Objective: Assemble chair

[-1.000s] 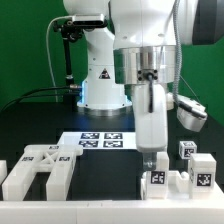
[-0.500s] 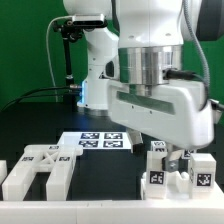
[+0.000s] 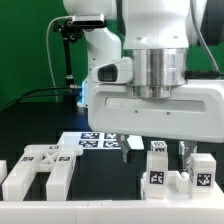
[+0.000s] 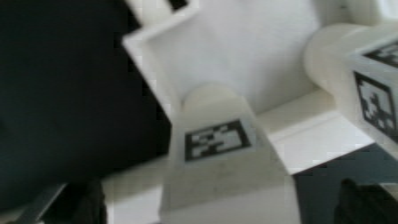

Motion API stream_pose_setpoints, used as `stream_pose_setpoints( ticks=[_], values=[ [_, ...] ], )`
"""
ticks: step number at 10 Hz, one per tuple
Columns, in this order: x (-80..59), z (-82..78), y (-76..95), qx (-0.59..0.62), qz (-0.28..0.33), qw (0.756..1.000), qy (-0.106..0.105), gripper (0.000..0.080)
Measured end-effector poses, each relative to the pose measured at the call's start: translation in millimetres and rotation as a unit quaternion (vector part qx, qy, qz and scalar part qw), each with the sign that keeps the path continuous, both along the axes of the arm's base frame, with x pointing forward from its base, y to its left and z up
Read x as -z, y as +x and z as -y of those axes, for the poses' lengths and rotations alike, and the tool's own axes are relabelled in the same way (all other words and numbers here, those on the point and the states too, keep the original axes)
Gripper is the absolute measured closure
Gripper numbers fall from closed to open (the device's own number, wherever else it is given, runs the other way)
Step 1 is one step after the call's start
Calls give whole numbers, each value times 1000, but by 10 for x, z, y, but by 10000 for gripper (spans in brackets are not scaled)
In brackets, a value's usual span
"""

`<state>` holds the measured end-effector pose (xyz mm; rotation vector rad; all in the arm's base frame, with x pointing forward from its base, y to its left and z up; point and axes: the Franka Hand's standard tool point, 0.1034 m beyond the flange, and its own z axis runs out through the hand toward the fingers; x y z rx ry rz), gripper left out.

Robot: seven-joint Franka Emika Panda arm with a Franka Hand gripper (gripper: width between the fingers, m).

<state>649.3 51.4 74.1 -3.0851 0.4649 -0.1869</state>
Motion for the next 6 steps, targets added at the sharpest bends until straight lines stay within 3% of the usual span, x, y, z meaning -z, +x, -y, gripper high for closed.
stream_pose_setpoints(
  ticks=[2,3,4,6],
  values=[
    [1,9,-6,26,-2,1000,3,403],
    [3,9,-5,28,-1,1000,4,403],
    [5,8,-6,66,-1,998,8,514],
    [7,12,-7,130,-1,991,16,514]
  ],
)
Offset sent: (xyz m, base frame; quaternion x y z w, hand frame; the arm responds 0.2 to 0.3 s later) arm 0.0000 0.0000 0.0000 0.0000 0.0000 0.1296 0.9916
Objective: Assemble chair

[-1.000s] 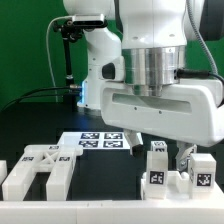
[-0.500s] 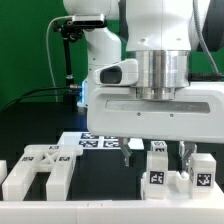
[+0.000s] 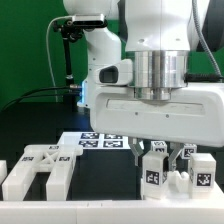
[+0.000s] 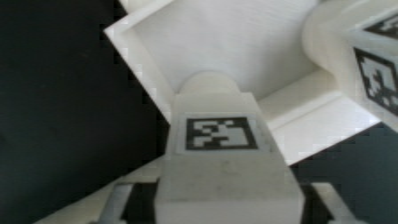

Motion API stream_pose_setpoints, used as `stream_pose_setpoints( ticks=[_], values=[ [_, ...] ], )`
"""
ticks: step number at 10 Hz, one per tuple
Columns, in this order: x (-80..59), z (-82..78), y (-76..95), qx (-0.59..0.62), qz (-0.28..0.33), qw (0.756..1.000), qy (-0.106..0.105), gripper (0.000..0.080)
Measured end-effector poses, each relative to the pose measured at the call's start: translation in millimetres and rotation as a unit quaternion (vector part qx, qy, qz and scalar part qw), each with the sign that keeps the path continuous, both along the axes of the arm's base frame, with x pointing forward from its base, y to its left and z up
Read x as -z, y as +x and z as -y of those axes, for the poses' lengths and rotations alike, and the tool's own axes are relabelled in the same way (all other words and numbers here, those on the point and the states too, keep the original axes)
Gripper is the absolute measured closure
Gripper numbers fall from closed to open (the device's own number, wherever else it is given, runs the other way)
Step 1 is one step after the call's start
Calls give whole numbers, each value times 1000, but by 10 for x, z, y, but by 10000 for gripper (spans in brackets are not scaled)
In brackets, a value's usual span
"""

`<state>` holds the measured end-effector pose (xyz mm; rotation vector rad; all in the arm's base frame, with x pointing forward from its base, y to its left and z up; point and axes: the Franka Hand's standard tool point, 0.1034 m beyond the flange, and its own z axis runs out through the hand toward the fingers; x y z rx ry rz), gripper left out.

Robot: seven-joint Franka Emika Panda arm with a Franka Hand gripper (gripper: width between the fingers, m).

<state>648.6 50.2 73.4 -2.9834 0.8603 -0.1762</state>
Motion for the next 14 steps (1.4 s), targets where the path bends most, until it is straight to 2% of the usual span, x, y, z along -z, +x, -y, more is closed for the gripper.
stream_pose_setpoints(
  ticks=[1,2,3,5,7,8,9,10,11,12,13,14],
  values=[
    [2,12,0,61,0,998,8,514],
    [3,39,-5,167,-3,986,29,514],
    [4,42,-13,253,-7,967,41,514],
    [13,30,-26,412,-12,908,68,514],
    [19,-1,-31,505,-16,859,81,512],
    [20,-1,-32,519,-16,851,82,512],
    [20,-2,-31,509,-16,857,81,512],
    [19,0,-30,475,-14,877,76,354],
    [17,-5,-28,412,-13,909,70,227],
    [18,-7,-18,313,-8,948,61,227],
    [35,-14,-14,226,-2,973,55,166],
    [50,-59,-46,204,-1,977,54,155]
  ],
)
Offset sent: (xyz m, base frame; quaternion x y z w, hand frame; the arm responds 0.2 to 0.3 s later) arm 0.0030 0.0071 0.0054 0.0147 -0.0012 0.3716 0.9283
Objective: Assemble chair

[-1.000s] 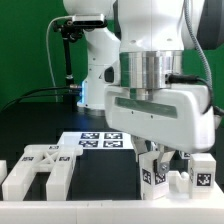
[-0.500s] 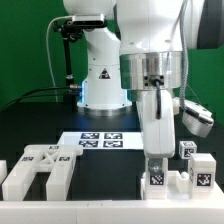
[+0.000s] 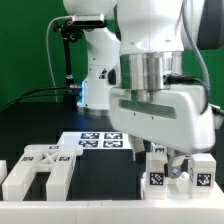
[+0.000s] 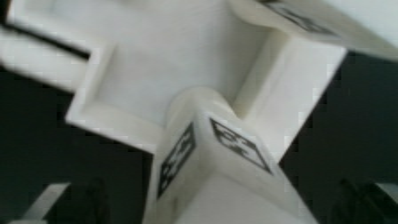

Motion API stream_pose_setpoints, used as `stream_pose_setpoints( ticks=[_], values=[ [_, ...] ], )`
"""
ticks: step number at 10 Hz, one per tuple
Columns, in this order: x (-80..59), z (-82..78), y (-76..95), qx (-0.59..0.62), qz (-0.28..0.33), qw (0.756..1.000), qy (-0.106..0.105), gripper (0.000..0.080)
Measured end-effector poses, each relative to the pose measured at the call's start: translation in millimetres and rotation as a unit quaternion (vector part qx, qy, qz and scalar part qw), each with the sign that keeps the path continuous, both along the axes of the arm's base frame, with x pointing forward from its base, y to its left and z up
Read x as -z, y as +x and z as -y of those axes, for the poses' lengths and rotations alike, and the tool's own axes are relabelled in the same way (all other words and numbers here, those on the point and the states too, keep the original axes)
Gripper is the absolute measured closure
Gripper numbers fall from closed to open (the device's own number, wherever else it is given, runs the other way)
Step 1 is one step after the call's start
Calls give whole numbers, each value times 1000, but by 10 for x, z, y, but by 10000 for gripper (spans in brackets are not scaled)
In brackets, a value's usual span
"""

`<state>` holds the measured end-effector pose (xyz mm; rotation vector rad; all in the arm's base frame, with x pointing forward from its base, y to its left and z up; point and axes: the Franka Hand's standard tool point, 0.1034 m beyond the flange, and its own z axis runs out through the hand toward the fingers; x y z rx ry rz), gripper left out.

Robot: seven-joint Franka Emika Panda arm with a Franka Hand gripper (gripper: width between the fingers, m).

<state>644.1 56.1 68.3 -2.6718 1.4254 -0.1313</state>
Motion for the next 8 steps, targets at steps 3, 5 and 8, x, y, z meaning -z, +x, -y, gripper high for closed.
stream_pose_setpoints(
  ticks=[3,5,8],
  values=[
    [11,17,-5,-78,3,997,-11,151],
    [5,27,15,-224,9,974,-40,151],
    [17,33,24,-243,12,969,-47,280]
  ],
)
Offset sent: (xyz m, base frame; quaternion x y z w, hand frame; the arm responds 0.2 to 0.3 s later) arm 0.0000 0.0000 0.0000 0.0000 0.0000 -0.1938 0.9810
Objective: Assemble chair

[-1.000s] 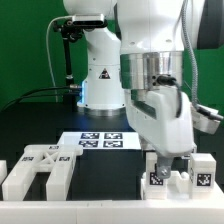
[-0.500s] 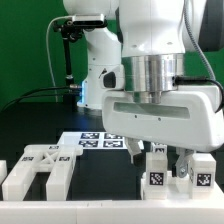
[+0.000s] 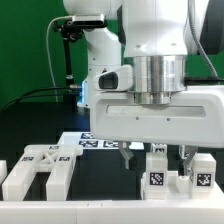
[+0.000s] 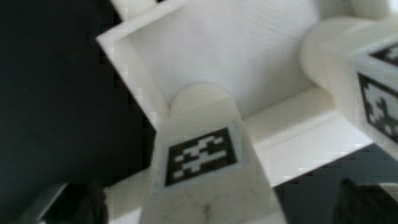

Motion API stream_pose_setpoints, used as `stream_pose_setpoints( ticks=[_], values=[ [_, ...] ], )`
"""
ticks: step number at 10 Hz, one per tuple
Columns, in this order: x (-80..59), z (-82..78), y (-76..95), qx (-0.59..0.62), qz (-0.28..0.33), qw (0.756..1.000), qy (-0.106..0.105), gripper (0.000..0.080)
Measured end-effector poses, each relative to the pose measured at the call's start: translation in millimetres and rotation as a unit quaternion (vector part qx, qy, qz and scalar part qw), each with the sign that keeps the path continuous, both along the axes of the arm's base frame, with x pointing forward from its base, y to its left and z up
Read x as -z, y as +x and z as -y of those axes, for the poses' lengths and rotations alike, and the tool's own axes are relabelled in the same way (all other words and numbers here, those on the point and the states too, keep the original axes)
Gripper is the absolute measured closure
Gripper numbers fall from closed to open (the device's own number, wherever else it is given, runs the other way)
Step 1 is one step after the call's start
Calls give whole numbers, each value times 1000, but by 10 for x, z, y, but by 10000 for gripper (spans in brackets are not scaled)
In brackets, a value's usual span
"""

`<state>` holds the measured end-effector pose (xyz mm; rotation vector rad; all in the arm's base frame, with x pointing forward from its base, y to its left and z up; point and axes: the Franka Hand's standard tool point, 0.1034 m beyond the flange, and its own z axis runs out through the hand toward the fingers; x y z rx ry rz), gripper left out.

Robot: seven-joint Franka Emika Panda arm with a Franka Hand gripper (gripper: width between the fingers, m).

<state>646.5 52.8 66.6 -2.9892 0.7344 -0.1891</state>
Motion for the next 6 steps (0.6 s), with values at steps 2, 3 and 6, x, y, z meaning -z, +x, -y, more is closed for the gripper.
stream_pose_setpoints(
  ticks=[2,3,6],
  values=[
    [1,-6,-1,62,-2,998,9,418],
    [1,-1,-2,105,-3,994,15,515],
    [-9,8,-25,299,-25,953,36,515]
  ],
)
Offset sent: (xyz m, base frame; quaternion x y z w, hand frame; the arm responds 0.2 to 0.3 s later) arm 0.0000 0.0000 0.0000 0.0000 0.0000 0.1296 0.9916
